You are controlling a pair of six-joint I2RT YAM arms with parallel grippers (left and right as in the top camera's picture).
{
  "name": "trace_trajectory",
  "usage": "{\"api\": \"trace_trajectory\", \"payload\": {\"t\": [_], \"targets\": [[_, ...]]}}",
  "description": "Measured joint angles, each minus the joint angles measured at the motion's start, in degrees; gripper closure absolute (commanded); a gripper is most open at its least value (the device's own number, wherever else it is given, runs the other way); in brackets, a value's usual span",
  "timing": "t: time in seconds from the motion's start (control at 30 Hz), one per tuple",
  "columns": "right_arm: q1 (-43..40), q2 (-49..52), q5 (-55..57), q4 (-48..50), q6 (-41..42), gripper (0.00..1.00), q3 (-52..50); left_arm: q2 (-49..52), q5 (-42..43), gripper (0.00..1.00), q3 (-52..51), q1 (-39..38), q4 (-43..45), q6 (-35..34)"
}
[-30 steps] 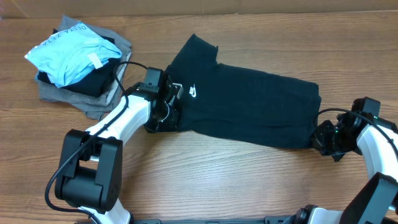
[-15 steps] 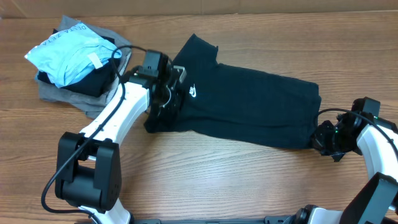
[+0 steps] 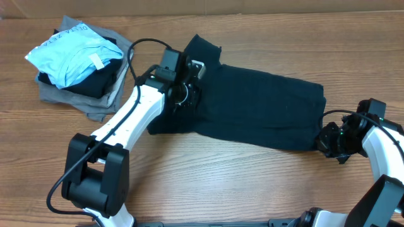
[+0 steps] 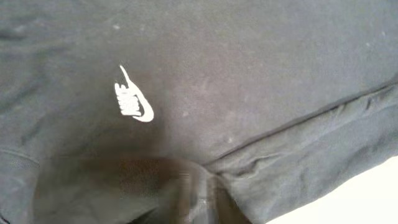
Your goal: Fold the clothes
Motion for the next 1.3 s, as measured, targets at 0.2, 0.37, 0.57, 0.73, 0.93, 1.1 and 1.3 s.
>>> {"api": "trace_trajectory", "payload": {"t": [0.2, 0.37, 0.57, 0.73, 0.93, 1.1, 1.3], "targets": [[0.0, 0.0, 0.0, -0.09, 0.0, 0.96, 0.0, 0.0, -4.42, 0.64, 0.02, -0.07, -8.24, -0.44], [0.02, 0.0, 0.0, -0.07, 0.0, 0.96, 0.0, 0.07, -6.56, 0.56, -0.02, -0.2, -11.54, -0.11], [0.02, 0.0, -0.04, 0.11, 0.0, 0.96, 0.0, 0.11, -8.24, 0.5, -1.88, -0.72, -7.19, -0.07], [0.0, 0.0, 0.0, 0.07, 0.0, 0.96, 0.0, 2.27, -9.03, 0.82, -3.78, -0.72, -3.39, -0.37], [0.02, 0.0, 0.0, 0.09, 0.0, 0.96, 0.0, 3.82, -5.4, 0.96, -3.67, -0.72, -2.69, -0.11], [0.0, 0.0, 0.02, 0.13, 0.0, 0.96, 0.0, 3.82, -0.79, 0.9, 0.09, -0.72, -2.34, -0.11], [0.0, 0.0, 0.0, 0.11, 0.0, 0.96, 0.0, 3.82, 1.4, 0.59, 2.27, -0.85, 2.23, -0.37]]}}
